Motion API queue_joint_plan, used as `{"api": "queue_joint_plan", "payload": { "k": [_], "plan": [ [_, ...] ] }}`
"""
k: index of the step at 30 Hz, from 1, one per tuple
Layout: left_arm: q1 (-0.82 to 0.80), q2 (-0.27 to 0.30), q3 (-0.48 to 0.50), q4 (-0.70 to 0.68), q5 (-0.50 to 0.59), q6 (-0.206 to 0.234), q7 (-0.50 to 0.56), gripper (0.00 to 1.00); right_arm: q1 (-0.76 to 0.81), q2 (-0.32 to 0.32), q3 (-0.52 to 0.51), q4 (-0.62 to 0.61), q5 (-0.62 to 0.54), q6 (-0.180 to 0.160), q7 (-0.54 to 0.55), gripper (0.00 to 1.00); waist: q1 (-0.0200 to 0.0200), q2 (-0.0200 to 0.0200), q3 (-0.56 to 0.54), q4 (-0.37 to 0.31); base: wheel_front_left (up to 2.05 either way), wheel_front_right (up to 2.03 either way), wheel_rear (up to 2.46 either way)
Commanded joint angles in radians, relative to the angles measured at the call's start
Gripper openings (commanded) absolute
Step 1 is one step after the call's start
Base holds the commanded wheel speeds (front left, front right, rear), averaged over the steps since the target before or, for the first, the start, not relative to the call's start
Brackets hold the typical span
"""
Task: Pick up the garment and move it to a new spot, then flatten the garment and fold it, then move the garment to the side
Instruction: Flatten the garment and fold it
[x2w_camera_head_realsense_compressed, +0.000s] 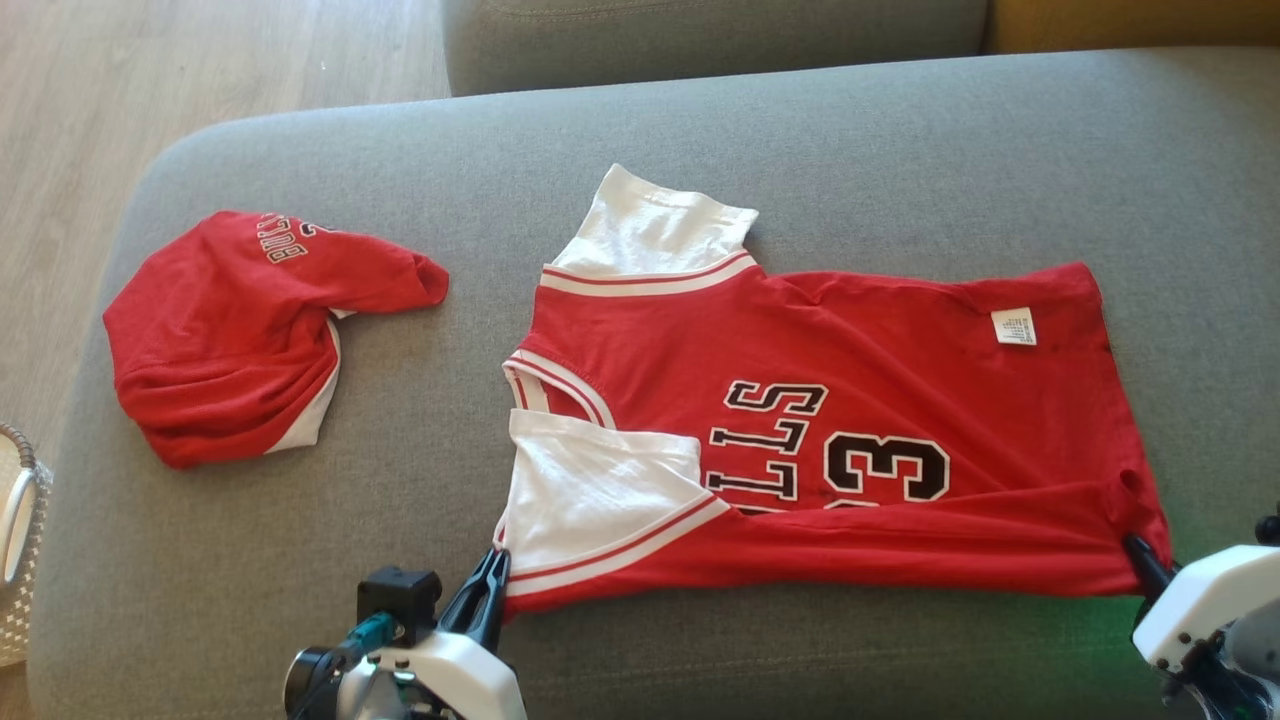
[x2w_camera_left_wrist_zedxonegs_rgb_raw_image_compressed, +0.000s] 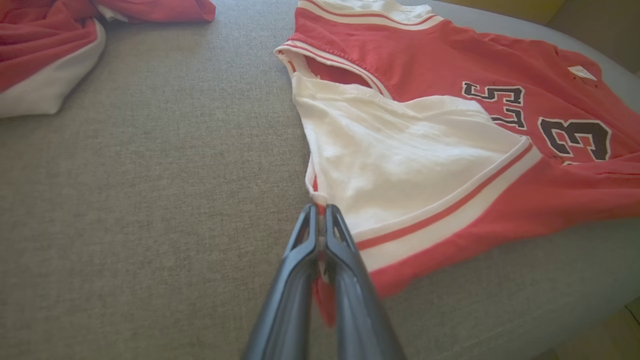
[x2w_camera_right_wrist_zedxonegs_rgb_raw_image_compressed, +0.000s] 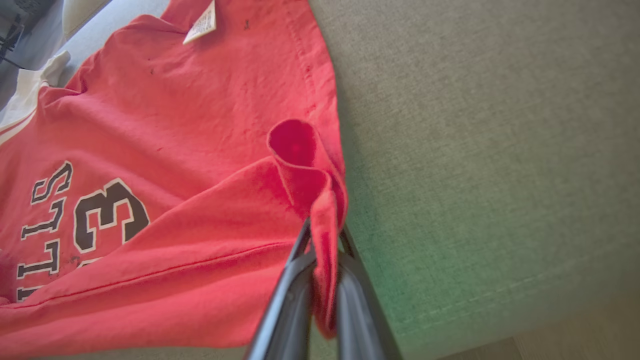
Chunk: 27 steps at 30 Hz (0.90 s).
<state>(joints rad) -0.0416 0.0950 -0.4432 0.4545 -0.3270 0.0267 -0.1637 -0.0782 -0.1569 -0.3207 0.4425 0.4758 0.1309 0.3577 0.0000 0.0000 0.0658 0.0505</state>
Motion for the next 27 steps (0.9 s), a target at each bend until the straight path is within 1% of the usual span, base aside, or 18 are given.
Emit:
{"api": "queue_joint_plan", "payload": {
  "k": [1,2,3,4,5,6,10,13,17,20,23,27],
  "plan": [
    [-0.019,0.015,0.027,-0.038,-0.004,0.005,0.004,0.00,0.002,-0.011,-0.004,-0.057,-0.015,0.000,0.018,0.11,0.0000,0.0000,0.003,0.002,0.00,0.00,0.00],
    [-0.017,0.013,0.027,-0.043,-0.006,0.008,0.004,0.15,0.005,-0.005,-0.009,-0.070,-0.018,0.000,0.022,0.83,0.0000,0.0000,0.004,0.003,0.00,0.00,0.00],
    [-0.017,0.011,0.026,-0.048,-0.008,0.011,0.004,0.43,0.007,0.004,-0.011,-0.082,-0.016,0.000,0.029,1.00,0.0000,0.0000,0.005,0.003,0.00,0.00,0.00],
    [-0.017,0.008,0.023,-0.053,-0.012,0.007,0.003,0.64,0.009,0.013,-0.010,-0.094,-0.008,0.000,0.036,1.00,0.0000,0.0000,0.006,0.003,0.00,0.00,0.00],
    [-0.017,0.005,0.022,-0.057,-0.018,0.004,0.002,0.94,0.009,0.020,-0.010,-0.108,0.002,0.000,0.037,1.00,0.0000,0.0000,0.007,0.003,0.00,0.00,0.00],
    [-0.017,0.002,0.023,-0.061,-0.023,0.005,-0.001,1.00,0.008,0.026,-0.014,-0.121,0.011,0.000,0.032,1.00,0.0000,0.0000,0.007,0.003,0.00,0.00,0.00],
    [-0.025,-0.003,0.039,-0.076,-0.034,0.014,-0.031,1.00,0.001,0.047,-0.011,-0.173,0.030,0.000,0.008,1.00,0.0000,0.0000,0.012,-0.002,0.00,0.00,0.00],
    [-0.040,-0.010,0.070,-0.110,-0.046,0.030,-0.072,1.00,-0.002,0.054,0.022,-0.241,0.037,0.000,-0.055,1.00,0.0000,0.0000,0.019,-0.006,0.00,0.00,0.00],
    [-0.065,-0.023,0.124,-0.192,-0.056,0.032,-0.096,1.00,-0.001,0.036,0.119,-0.345,0.033,0.000,-0.186,1.00,0.0000,0.0000,0.040,-0.017,0.00,0.00,0.00],
    [-0.090,-0.032,0.155,-0.242,-0.044,0.027,-0.097,1.00,0.000,0.001,0.202,-0.395,0.010,0.000,-0.270,1.00,0.0000,0.0000,0.062,-0.031,0.00,0.00,0.00],
    [-0.134,-0.036,0.157,-0.224,-0.015,0.020,-0.098,1.00,-0.017,-0.012,0.252,-0.419,0.002,0.000,-0.331,1.00,0.0000,0.0000,0.084,-0.056,0.00,0.00,0.00],
    [-0.227,-0.032,0.159,-0.110,0.016,0.041,-0.088,1.00,-0.050,-0.009,0.296,-0.437,-0.003,0.000,-0.369,1.00,0.0000,0.0000,0.134,-0.103,0.00,0.00,0.00]
  ]
}}
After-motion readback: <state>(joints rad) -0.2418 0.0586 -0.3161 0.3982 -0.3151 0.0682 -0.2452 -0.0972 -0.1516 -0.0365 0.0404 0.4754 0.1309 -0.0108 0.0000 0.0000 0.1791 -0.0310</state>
